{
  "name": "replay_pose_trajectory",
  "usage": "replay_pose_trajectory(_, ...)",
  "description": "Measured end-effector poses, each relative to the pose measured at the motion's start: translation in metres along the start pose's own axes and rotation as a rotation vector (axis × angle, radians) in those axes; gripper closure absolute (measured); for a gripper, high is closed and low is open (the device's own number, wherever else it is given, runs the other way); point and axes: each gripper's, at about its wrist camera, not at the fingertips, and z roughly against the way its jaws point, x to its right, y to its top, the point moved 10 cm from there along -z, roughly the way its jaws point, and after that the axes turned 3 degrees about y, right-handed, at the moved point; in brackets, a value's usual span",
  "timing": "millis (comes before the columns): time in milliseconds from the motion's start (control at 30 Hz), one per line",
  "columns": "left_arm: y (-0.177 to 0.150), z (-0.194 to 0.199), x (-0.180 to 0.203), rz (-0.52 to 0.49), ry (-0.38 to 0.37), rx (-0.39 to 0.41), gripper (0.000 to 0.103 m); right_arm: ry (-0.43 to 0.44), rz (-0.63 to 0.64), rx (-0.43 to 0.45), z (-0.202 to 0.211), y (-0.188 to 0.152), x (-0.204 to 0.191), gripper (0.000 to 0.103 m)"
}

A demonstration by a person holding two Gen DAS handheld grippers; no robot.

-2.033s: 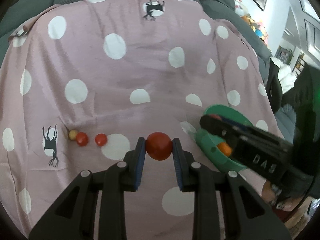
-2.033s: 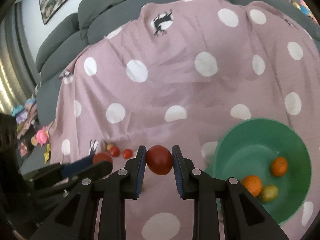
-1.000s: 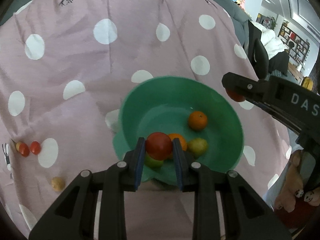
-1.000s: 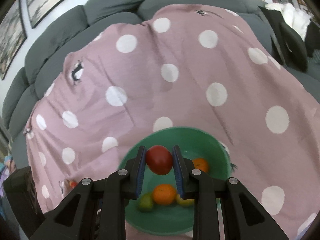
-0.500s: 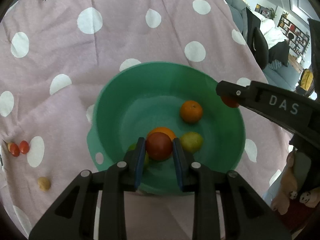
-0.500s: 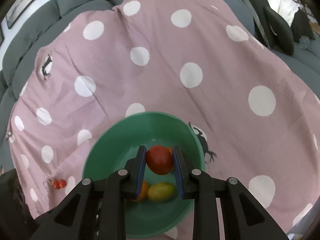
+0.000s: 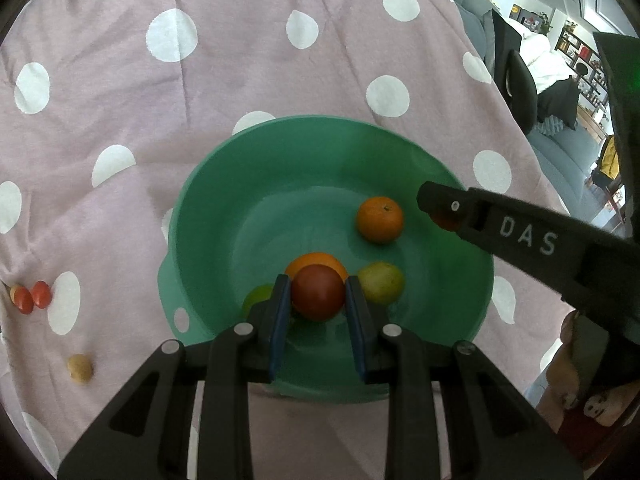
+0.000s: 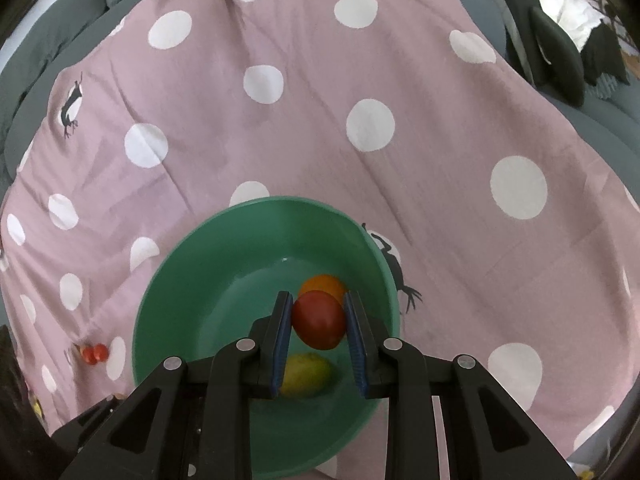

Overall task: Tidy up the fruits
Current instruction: 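Bring both held red cherry tomatoes over the green bowl, then open both grippers to drop the tomatoes into the green bowl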

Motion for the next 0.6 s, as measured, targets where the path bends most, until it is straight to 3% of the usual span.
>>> replay_pose_trajectory(267,-0.001,0.002,-0.001,0.032,-0.010,-0.005,0.076,-0.014,0.005,-0.008,0.000,0.001,-0.001,0.075)
replay_pose_trajectory(333,0.001,0.008,-0.003,0.038,-0.014,0.009,0.070,-0.010,0.014,0.001,0.002,0.002,-0.003,0.075)
replay_pose_trajectory(400,0.003,0.017,-0.007,0.048,-0.017,0.034,0.055,-0.007,0.028,0.008,0.003,0.003,-0.007,0.074)
replay_pose_trajectory(500,0.008,0.034,-0.017,0.067,-0.013,0.073,0.048,-0.008,0.045,0.028,0.008,0.006,-0.012,0.057)
replay_pose_trajectory(600,0.010,0.051,-0.034,0.090,0.002,0.106,0.043,-0.001,0.062,0.047,0.013,0.008,-0.019,0.055)
